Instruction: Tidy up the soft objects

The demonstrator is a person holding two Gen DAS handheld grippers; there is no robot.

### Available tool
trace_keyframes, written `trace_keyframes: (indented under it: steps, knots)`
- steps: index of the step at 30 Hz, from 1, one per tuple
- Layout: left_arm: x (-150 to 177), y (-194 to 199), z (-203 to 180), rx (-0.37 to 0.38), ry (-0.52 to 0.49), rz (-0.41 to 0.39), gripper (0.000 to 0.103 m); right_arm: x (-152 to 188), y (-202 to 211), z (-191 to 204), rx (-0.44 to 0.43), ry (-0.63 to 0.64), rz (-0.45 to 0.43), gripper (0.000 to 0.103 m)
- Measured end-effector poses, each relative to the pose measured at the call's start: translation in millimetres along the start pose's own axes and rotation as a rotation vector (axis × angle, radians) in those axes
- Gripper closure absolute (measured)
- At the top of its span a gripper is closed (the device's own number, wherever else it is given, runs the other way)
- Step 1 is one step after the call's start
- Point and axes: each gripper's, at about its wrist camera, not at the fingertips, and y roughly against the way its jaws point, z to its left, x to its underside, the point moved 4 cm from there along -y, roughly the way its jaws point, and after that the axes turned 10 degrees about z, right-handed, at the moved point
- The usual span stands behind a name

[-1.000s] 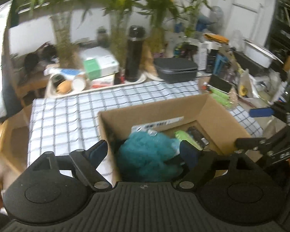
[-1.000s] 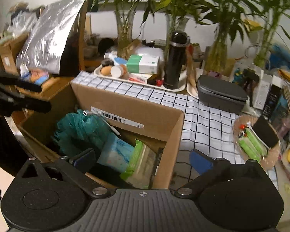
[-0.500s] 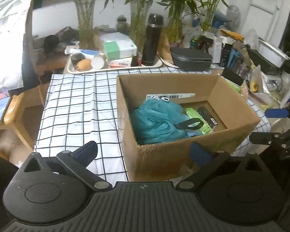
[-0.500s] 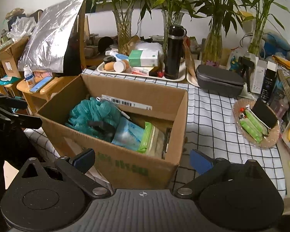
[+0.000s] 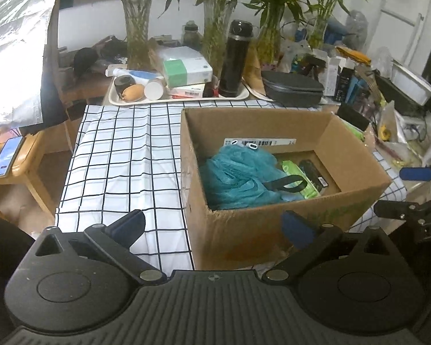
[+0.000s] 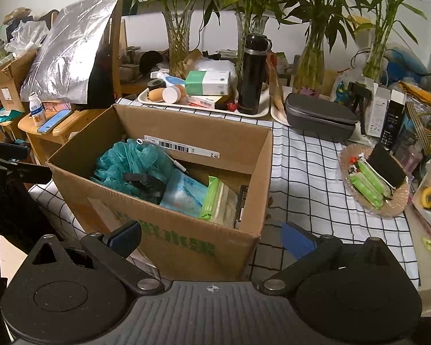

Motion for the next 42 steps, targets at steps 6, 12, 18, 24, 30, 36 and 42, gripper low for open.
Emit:
trace_keyframes:
  steps: [6,12,18,24,30,36,42]
  knots:
    - [1.0,-0.9,-2.9,-0.009,-0.024,-0.002,0.0,-1.1,2.5,-0.6,0.005,-0.004,-0.016,0.0]
    - [0.7,-1.3,-1.7,-0.009,-0.02,0.0,0.0,-2.3,1.2,1.2,0.022,0.009,-0.011,0.0]
    - [2.1,-3.5,-4.0,-0.025,-0.03,0.015,0.0,-2.2,0.9,2.3,0.025,0.015,-0.011,0.0]
    - [3.2,-3.7,-3.9,-0.03,-0.038,0.018,0.0,-2.2,0.7,1.5,0.026,0.009,-0.008,0.0]
    - [3.3,-5.5,-4.7,-0.038,-0.047,0.022,0.0,-3.1,0.4,0.9,0.027,0.008,-0.006,0.0]
    - [4.3,-6.1,-5.0,-0.03,-0.054,0.023,0.0,-3.5,-2.0,1.0,0.034,0.011,0.003,0.0]
    - [5.0,-6.6,-6.2,-0.031,-0.057,0.027,0.0,-3.2,-3.2,1.4,0.036,0.011,0.006,0.0]
